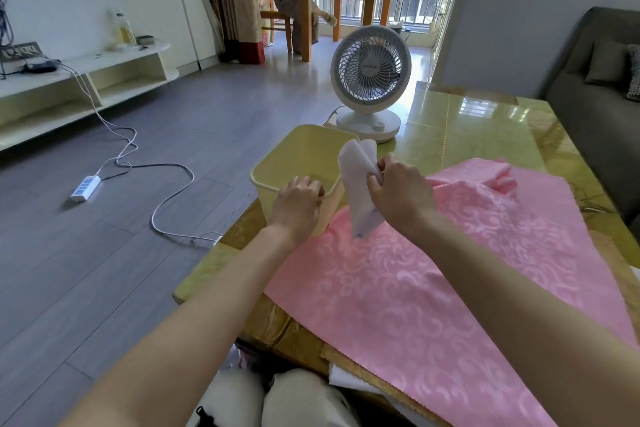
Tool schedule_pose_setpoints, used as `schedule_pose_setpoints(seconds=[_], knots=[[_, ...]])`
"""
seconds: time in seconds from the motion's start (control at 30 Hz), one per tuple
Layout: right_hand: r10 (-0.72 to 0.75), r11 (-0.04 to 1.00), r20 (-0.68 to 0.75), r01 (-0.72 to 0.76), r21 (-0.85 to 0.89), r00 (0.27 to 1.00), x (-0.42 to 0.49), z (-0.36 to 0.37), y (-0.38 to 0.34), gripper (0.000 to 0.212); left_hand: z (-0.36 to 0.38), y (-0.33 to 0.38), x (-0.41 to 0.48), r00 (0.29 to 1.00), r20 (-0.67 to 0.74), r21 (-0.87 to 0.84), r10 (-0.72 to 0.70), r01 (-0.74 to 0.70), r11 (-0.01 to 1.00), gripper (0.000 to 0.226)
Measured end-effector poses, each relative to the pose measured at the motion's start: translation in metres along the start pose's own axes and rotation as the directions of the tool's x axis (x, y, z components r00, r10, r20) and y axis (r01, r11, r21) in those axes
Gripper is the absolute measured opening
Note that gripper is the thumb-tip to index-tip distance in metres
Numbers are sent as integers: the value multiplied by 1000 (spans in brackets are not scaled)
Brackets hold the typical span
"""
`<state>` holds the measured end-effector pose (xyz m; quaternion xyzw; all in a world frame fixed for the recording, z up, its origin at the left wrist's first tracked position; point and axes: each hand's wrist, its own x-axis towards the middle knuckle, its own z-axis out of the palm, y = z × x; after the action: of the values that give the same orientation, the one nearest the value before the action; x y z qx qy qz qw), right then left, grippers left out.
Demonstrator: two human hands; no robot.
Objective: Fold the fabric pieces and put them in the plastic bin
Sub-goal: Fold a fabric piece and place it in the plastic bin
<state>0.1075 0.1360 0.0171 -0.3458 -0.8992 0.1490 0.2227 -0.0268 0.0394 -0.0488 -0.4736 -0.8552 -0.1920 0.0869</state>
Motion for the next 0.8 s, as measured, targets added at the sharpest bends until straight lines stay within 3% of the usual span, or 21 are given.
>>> schedule_pose_setpoints(seconds=[0.37, 0.53, 0.8], knots=[[-124, 991, -123, 128, 27, 985, 2, -25, -40, 21, -17, 28, -51, 997, -11, -138, 74, -75, 988, 26], [-121, 983, -147, 139, 121, 982, 9, -13, -62, 24, -21, -11, -59, 993, -120, 10, 9, -8, 1000, 23], [-25, 995, 132, 13, 95, 991, 15, 51, -73, 30, -18, -30, -65, 971, -238, 22, 26, -22, 1000, 10]])
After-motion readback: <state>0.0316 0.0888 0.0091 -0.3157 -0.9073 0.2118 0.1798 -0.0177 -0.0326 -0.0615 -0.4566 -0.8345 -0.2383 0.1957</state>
